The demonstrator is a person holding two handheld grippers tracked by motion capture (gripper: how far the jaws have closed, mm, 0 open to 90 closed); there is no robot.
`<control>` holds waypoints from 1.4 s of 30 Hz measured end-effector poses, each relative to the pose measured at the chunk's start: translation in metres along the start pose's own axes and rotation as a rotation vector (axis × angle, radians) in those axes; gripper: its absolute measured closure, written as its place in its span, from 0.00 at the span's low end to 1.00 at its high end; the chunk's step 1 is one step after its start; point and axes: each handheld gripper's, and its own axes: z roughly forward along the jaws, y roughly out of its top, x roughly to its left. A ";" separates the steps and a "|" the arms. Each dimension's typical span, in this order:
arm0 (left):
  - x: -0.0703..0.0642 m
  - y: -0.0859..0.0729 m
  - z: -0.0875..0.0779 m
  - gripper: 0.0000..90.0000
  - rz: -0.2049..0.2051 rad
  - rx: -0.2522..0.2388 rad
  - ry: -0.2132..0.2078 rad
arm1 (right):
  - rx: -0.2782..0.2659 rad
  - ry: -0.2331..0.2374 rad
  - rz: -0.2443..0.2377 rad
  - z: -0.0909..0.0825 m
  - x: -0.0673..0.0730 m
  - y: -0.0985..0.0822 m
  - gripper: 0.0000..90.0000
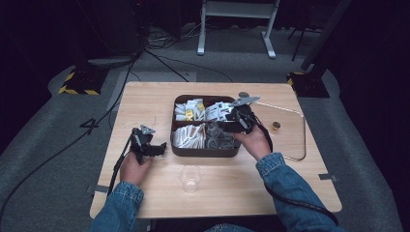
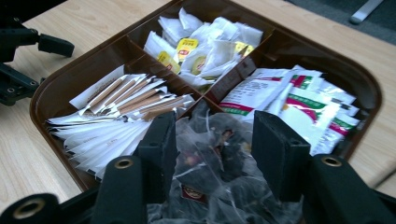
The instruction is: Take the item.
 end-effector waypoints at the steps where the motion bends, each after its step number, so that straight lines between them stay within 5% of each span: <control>1: 0.000 0.000 0.000 0.17 0.000 0.000 0.001 | 0.021 0.013 0.005 0.007 0.002 0.000 0.54; 14: 0.000 0.000 0.000 0.17 0.001 0.001 0.001 | 0.134 0.026 0.013 0.037 0.003 -0.010 0.49; 22: 0.000 0.000 0.000 0.17 0.002 0.001 0.001 | 0.217 0.019 0.005 0.051 0.003 -0.018 0.59; 31: 0.000 0.000 0.000 0.17 0.001 0.001 0.001 | 0.209 -0.001 -0.023 0.049 0.005 -0.019 0.77; 42: 0.000 0.000 0.000 0.17 0.001 0.001 0.001 | 0.138 0.013 0.013 0.034 0.001 -0.018 0.79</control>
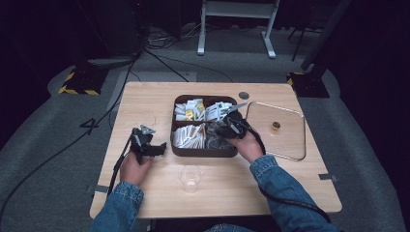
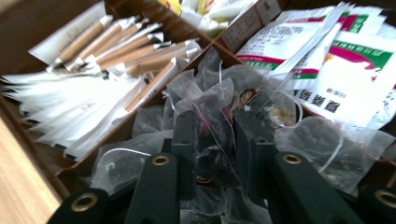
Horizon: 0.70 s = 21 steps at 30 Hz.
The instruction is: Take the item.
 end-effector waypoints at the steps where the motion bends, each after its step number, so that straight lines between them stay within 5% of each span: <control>1: 0.000 0.000 0.000 0.17 0.000 0.000 0.000 | -0.004 0.002 0.004 -0.001 0.000 0.000 0.79; 12: 0.000 0.000 0.000 0.17 0.000 0.000 0.000 | -0.133 0.041 0.036 -0.032 -0.001 0.002 0.79; 21: 0.000 0.000 0.001 0.17 -0.003 -0.001 -0.004 | -0.176 0.057 0.032 -0.047 0.004 0.002 0.79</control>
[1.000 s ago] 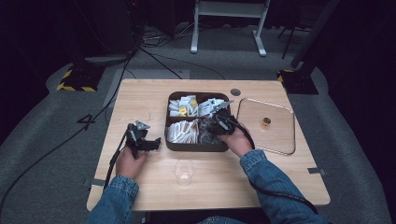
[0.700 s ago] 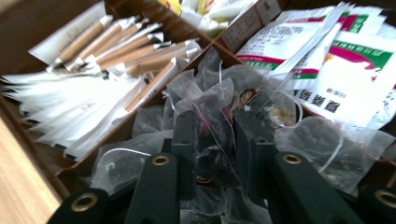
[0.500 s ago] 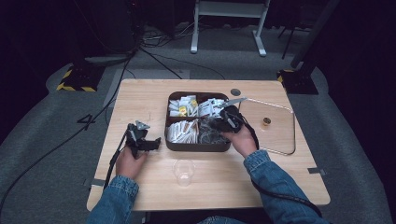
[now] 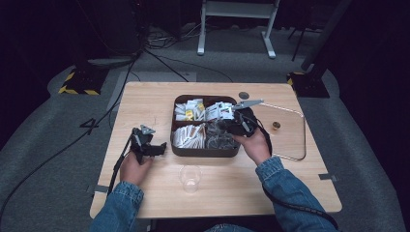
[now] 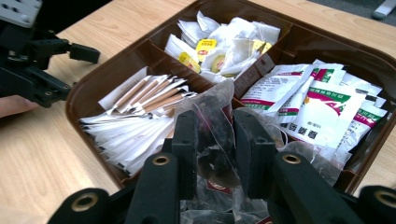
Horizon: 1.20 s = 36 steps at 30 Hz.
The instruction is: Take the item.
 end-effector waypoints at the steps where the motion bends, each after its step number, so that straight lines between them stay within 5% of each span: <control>1: 0.000 0.000 0.000 0.17 0.002 -0.001 -0.002 | -0.002 0.003 -0.002 -0.001 0.001 0.000 0.79; 21: 0.001 0.004 0.004 0.17 0.008 -0.002 -0.001 | -0.040 0.053 -0.099 -0.033 0.043 0.002 0.79; 36: 0.001 0.004 0.003 0.17 0.006 0.000 0.000 | -0.037 0.172 -0.172 -0.041 0.086 -0.008 0.79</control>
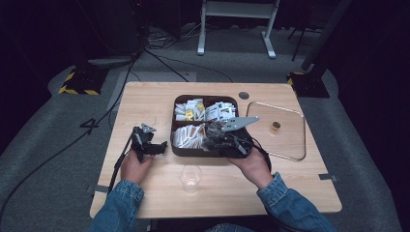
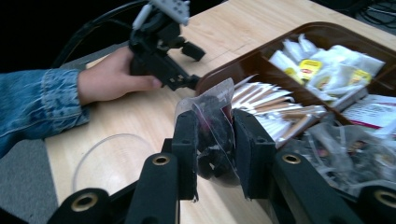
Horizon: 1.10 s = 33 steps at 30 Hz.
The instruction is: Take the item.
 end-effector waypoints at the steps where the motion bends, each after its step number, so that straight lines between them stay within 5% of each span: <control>1: 0.000 0.000 0.000 0.17 0.000 0.000 0.000 | 0.001 0.006 -0.006 0.001 0.003 0.000 0.79; 19: 0.000 0.000 0.000 0.17 0.000 -0.001 0.001 | 0.042 0.136 -0.102 0.013 0.050 -0.005 0.79; 33: 0.000 0.000 0.000 0.17 0.000 -0.001 0.002 | 0.110 0.182 -0.097 0.033 0.058 -0.014 0.79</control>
